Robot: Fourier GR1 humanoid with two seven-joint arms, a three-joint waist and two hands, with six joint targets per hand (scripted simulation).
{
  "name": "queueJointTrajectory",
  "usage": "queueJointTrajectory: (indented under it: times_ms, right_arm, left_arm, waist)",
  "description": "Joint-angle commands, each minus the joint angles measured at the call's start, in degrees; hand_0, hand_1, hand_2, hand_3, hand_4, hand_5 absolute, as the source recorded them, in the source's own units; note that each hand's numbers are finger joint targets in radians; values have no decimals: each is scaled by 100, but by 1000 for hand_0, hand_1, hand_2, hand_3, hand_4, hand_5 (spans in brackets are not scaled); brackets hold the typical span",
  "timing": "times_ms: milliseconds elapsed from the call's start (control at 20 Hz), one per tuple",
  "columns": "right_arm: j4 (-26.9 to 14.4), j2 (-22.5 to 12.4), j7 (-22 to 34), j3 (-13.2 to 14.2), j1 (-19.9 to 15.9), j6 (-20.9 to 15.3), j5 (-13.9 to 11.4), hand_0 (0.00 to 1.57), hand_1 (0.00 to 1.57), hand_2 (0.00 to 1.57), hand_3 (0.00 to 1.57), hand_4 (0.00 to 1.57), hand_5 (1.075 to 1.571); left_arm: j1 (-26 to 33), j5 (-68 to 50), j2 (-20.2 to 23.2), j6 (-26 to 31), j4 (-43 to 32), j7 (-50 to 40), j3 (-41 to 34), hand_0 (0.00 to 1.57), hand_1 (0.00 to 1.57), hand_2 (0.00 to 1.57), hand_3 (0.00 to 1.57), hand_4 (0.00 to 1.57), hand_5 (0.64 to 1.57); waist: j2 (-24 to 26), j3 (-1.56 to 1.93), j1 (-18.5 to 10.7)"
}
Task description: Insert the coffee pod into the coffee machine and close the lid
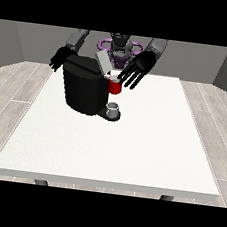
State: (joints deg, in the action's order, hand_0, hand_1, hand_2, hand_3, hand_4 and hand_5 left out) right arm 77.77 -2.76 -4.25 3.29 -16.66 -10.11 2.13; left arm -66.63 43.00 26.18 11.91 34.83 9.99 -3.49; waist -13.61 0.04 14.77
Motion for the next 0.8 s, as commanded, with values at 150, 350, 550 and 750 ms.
queueJointTrajectory:
  times_ms: [150,350,550,750]
  right_arm:
    - [-356,-142,-136,315,-70,29,154,0,0,0,0,387,1571]
    - [-540,-60,-358,301,188,-54,80,0,0,0,0,416,1571]
    - [-401,-77,-125,295,587,26,173,0,0,0,0,381,1571]
    - [-682,-92,-287,556,780,1,322,0,0,0,0,387,1571]
  left_arm:
    - [56,4,-41,267,144,2,4,0,0,0,0,0,1571]
    - [496,79,-506,-106,341,-139,113,0,0,0,0,0,1571]
    - [1017,-272,-812,-110,320,-90,-130,0,0,0,0,0,1571]
    - [1081,-1424,-1190,73,407,86,-1066,0,0,0,0,79,1571]
  waist:
    - [186,-2,-273]
    - [527,-2,-501]
    - [1034,-5,-518]
    - [1364,-7,-983]
